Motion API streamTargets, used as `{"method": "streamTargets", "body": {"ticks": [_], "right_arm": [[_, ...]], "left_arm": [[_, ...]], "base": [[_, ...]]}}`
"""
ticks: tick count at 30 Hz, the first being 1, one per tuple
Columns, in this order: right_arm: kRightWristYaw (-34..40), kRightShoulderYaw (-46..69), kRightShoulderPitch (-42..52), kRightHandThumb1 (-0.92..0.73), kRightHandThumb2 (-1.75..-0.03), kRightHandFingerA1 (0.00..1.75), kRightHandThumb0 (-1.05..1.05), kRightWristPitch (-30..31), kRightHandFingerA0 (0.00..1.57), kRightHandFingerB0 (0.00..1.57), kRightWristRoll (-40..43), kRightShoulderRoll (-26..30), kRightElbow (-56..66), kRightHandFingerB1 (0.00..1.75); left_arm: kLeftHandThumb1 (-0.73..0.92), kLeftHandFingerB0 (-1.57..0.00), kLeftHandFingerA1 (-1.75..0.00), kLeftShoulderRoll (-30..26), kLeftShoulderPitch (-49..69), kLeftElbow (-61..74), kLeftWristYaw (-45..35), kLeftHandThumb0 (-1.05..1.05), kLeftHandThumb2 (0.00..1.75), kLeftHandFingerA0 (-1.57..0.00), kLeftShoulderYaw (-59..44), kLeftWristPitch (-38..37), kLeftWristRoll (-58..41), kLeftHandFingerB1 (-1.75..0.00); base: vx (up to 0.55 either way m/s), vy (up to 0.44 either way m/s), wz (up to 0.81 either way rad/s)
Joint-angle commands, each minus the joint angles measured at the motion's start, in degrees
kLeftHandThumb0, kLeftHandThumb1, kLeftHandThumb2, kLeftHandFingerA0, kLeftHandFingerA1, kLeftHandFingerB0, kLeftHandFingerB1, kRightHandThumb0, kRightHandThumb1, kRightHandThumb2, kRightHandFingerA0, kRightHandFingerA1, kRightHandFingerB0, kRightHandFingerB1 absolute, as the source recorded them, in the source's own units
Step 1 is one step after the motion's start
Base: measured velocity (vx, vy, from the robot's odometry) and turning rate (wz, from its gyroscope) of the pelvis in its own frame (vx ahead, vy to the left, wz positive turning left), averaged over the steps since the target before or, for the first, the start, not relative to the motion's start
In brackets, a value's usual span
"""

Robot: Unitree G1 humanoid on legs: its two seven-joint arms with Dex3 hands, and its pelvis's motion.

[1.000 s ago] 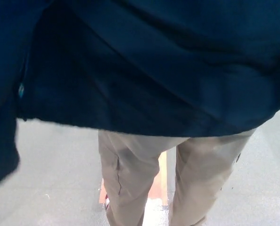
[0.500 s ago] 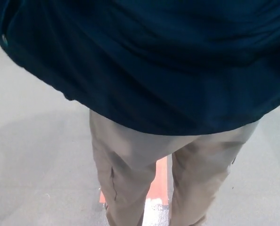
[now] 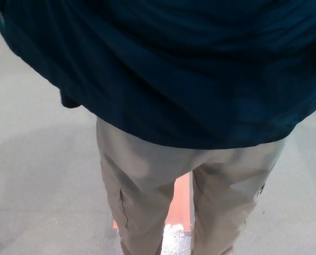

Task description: A person hands a coat to the robot and the robot grabs it with both hands and holds it while the person wears the coat.

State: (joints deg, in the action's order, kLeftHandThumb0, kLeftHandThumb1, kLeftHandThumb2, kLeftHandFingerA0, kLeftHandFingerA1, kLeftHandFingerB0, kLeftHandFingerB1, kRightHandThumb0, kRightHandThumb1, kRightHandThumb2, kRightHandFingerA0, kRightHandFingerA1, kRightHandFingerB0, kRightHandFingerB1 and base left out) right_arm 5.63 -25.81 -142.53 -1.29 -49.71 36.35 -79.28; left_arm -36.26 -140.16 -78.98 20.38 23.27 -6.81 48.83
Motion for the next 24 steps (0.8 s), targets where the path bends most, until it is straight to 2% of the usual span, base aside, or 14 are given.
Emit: {"method": "streamTargets", "body": {"ticks": [1,2,3,4,5,6,7,8,9,11,15,18,21,24], "right_arm": [[-2.1,2.8,-0.6,-0.91,-0.67,0.0,-0.93,0.9,0.0,0.0,3.4,-0.1,0.5,0.0],[-1.6,4.3,-0.4,-0.75,-1.13,0.15,-1.05,0.8,0.07,0.0,4.8,-0.2,0.7,0.09],[-0.2,6.6,0.0,-0.9,-0.67,0.0,-0.92,-0.2,0.0,0.0,6.6,0.2,1.0,0.0],[0.9,6.8,0.2,-0.68,-0.99,0.0,-0.94,-0.9,0.0,0.0,6.1,0.7,1.1,0.0],[1.7,7.1,0.4,-0.68,-0.99,0.0,-0.94,-1.3,0.0,0.0,5.9,1.1,1.2,0.0],[2.4,8.1,0.7,-0.88,-0.66,0.0,-0.94,-2.0,0.0,0.0,6.7,1.5,1.3,0.0],[2.4,9.4,0.7,-0.69,-1.01,0.01,-0.97,-3.0,0.0,0.0,7.8,1.9,1.5,0.0],[2.1,10.5,0.7,-0.69,-1.01,0.01,-0.97,-3.9,0.0,0.0,8.7,2.3,1.6,0.0],[3.0,10.3,0.8,-0.76,-1.12,0.08,-1.05,-5.4,0.0,0.0,8.0,3.0,2.0,0.01],[2.9,11.9,1.2,-0.76,-1.14,0.1,-1.05,-7.1,0.0,0.0,9.4,4.0,2.6,0.0],[3.3,12.3,1.3,-0.76,-1.12,0.17,-0.99,-9.0,0.0,0.0,9.6,5.2,4.4,0.02],[2.3,14.9,2.9,-0.76,-1.11,0.15,-1.03,-11.6,0.0,0.0,12.7,5.9,7.0,0.0],[0.1,19.9,7.3,-0.77,-1.07,0.1,-1.05,-16.4,0.0,0.0,18.1,7.5,11.0,0.0],[-1.4,22.9,11.6,-0.78,-1.08,0.07,-1.05,-19.4,0.0,0.0,20.9,8.4,14.6,0.01]], "left_arm": [[0.77,0.0,-0.21,1.1,0.2,0.8,-5.3,-1.02,1.15,0.0,-3.9,0.4,-5.2,-0.09],[0.71,0.0,0.0,0.8,0.0,0.8,-5.4,-0.94,0.97,0.0,-3.6,0.8,-4.6,-0.08],[0.78,0.0,-0.2,0.5,-0.4,0.9,-5.3,-1.03,1.15,0.0,-3.4,1.3,-3.9,-0.05],[0.81,0.0,-0.22,0.5,-0.4,1.0,-5.2,-1.05,1.18,0.0,-3.6,1.2,-4.1,-0.03],[0.81,0.0,-0.22,0.3,-0.3,1.1,-5.0,-1.05,1.18,0.0,-3.7,1.0,-4.1,-0.03],[0.81,0.0,-0.23,0.1,-0.2,1.2,-5.0,-1.05,1.2,0.0,-3.8,0.8,-4.3,-0.04],[0.78,0.0,-0.19,-0.5,0.2,1.4,-5.8,-1.05,1.15,0.0,-5.5,-0.5,-6.1,-0.05],[0.78,0.0,-0.19,-1.0,0.5,1.7,-6.9,-1.05,1.15,0.0,-7.5,-1.9,-8.2,-0.05],[0.78,-0.05,-0.18,-1.4,0.9,2.0,-6.2,-1.05,1.14,0.0,-8.0,-2.2,-8.4,-0.04],[0.75,0.0,-0.16,-2.3,1.9,2.5,-5.6,-1.03,1.13,0.0,-9.7,-4.4,-9.6,-0.07],[0.78,0.0,-0.17,-4.2,3.7,3.7,-2.5,-1.04,1.15,0.0,-10.2,-5.9,-9.0,-0.08],[0.81,0.0,-0.19,-6.8,6.2,6.2,-1.3,-1.03,1.17,0.0,-11.2,-7.0,-10.0,-0.09],[0.84,0.0,-0.12,-10.0,11.7,10.4,3.0,-1.05,1.18,0.0,-12.3,-11.0,-10.5,-0.07],[0.9,0.0,-0.06,-12.9,17.5,15.8,1.7,-1.05,1.19,0.0,-14.1,-13.0,-12.1,0.0]], "base": [[0.0,0.0,0.0],[0.0,0.0,0.0],[0.0,0.0,0.0],[0.0,0.0,0.0],[0.0,0.0,0.0],[0.0,0.0,0.0],[0.0,0.0,0.0],[0.0,0.0,0.0],[0.0,0.0,0.0],[0.0,0.0,0.0],[0.0,0.0,0.0],[0.0,0.0,0.0],[0.0,0.0,0.0],[0.0,0.0,0.0]]}}
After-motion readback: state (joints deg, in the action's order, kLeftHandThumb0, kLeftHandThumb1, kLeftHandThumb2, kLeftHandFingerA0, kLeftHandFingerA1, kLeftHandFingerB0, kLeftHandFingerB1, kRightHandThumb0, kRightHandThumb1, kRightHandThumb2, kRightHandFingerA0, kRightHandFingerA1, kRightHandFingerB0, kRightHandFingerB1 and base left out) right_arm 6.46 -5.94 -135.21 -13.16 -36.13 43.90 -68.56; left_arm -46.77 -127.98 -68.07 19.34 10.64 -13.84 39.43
